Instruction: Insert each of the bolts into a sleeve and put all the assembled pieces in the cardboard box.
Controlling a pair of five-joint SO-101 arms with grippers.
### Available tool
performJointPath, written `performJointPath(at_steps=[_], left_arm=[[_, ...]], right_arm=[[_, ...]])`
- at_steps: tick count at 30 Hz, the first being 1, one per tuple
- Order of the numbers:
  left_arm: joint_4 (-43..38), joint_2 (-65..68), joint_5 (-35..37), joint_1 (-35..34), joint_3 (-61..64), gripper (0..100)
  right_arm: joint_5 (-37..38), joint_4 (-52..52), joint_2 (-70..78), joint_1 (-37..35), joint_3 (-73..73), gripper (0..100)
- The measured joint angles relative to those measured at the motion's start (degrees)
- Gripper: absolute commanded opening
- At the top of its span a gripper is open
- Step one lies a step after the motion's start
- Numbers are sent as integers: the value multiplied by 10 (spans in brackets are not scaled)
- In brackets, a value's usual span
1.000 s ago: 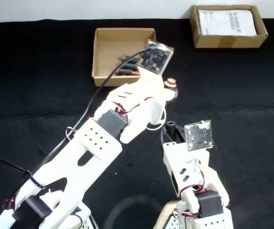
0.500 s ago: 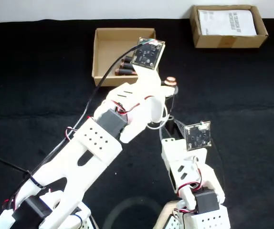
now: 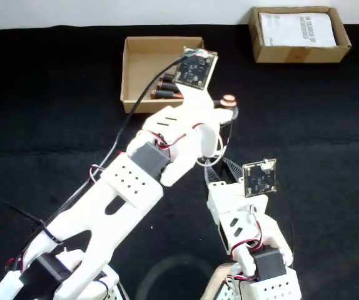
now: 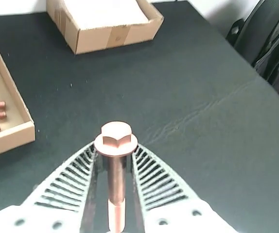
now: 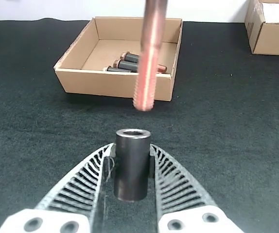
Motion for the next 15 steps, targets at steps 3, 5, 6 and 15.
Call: performJointPath(at_steps=[3,5,6,15], left_arm=[[-1,1,0,3,4,8],[-2,1,0,4,11,8],[-2,1,0,4,17,8],[-2,1,0,4,36,8]], right_arm=[[0,0,0,0,0,8],[0,0,0,0,0,8],[0,0,0,0,0,8],[0,0,0,2,0,8]])
